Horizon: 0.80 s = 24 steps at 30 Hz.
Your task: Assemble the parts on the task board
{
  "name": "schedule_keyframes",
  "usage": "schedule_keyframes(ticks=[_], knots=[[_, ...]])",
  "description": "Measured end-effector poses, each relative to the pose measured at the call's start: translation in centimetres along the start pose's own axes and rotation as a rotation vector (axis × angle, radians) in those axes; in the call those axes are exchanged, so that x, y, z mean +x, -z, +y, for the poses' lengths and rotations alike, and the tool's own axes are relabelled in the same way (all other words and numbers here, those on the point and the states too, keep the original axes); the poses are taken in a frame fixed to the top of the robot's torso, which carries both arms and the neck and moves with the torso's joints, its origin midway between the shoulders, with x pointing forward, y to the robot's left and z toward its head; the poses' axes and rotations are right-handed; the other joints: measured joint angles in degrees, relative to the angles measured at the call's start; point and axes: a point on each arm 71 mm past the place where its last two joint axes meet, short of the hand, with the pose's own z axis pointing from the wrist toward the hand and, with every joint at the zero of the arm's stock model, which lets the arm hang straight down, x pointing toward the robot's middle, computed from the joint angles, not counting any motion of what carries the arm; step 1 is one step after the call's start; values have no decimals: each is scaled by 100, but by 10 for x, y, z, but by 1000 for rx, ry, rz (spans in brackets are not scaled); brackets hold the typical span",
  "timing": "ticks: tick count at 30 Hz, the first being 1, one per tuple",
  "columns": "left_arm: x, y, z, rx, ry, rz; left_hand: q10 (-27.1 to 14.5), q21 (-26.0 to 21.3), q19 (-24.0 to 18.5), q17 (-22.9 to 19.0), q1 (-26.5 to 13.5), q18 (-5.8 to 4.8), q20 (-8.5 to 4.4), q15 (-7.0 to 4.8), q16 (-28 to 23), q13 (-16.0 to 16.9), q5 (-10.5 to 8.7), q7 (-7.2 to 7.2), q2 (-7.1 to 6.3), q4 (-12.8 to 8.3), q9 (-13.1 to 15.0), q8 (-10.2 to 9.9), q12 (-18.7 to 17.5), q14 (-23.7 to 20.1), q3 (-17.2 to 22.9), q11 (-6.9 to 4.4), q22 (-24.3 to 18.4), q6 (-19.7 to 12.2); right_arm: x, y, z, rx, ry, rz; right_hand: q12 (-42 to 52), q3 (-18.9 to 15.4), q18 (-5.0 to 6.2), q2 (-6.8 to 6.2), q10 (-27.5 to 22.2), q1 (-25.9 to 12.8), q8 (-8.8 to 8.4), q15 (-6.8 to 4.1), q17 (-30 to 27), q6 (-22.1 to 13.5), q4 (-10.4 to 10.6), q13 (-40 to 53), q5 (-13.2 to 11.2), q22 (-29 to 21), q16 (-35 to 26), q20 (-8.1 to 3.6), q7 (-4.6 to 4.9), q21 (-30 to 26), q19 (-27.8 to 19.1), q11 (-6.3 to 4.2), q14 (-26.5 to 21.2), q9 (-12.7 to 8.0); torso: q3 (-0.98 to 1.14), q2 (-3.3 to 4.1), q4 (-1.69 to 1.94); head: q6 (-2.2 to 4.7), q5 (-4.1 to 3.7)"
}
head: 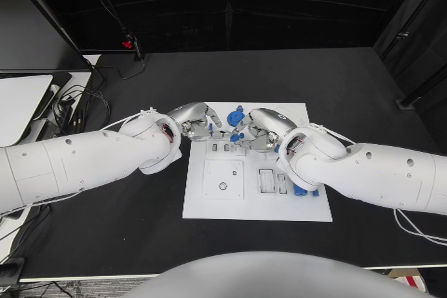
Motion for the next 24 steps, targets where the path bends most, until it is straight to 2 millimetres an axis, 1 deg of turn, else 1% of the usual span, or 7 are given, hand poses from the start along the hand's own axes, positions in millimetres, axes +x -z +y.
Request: schedule_keyframes(ticks=[9, 13, 17, 19, 22, 24], knots=[[1, -1, 0, -9, -2, 8, 0, 0, 0, 0, 0, 0, 0, 0, 0, -1, 0, 0, 0, -24, -1, 0, 0, 0, -39, 0, 0, 0, 1, -1, 2, -3, -2, 1, 0, -2, 0, 13, 0, -15, 0, 0, 0, 0, 2, 0, -2, 0, 0, 0, 0, 0, 0, 0, 0, 0, 0, 1, 0, -20, -9], [2, -1, 1, -17, -4, 17, 0, 0, 0, -1, 0, 0, 0, 0, 0, -1, 0, 0, 0, -28, -1, -33, 0, 0, -43, 0, 0, 0, 1, -1, 2, -4, -2, 1, 0, -3, 0, 13, 0, -16, 0, 0, 0, 0, 2, 0, -4, 0, 0, 0, 0, 0, 0, 0, 0, 0, 0, 1, 0, -24, -14], [3, -2, 2, -27, -6, 27, 0, 0, 0, -1, 144, 1, 0, 0, 0, -1, 0, 2, -18, -41, -1, -73, 0, 0, -56, 0, -1, 2, 1, -1, 2, -4, -3, 1, 0, -3, 0, -1, 0, -46, 0, 0, 0, 0, 2, 0, -5, 0, 0, 0, 0, 0, 0, 0, 0, 0, 0, 1, 1, -30, -18], [3, -2, 2, -31, -6, 32, 0, 0, 0, -1, 219, 1, 0, 0, 0, -1, -1, 20, -23, -41, -1, -73, 0, 0, -56, 0, -1, 20, 1, -1, 2, -4, -3, 2, 0, -4, 0, -1, 0, -46, 0, 0, -1, 0, 2, 0, -5, 0, 0, -20, 0, 0, -20, 0, 0, 0, 0, 1, 1, -33, -18], [3, -2, 2, -35, -8, 39, 0, 0, 0, -1, 320, 1, 0, 0, 0, -1, -1, 8, -25, -40, -2, -73, 0, 0, -57, 0, -1, 33, 2, -1, 2, -4, -3, 3, 0, -4, 0, -1, 0, -46, 0, 0, 0, 1, 3, 0, -5, 0, 0, -20, 1, 0, -20, 0, 0, 0, 1, 1, 3, -36, -18], [4, -3, 2, -38, -8, 41, 0, 0, 0, -1, 360, 0, 0, 0, 0, -1, -1, -1, 4, -40, -2, -99, 0, 0, -57, 0, -1, 41, 2, -1, 2, -3, -4, 2, 0, -6, 0, -1, 0, -45, 0, 0, -1, 1, 4, 0, -6, 0, 0, -20, 1, 0, -20, 0, 0, 0, 0, 1, 3, -36, -19]])
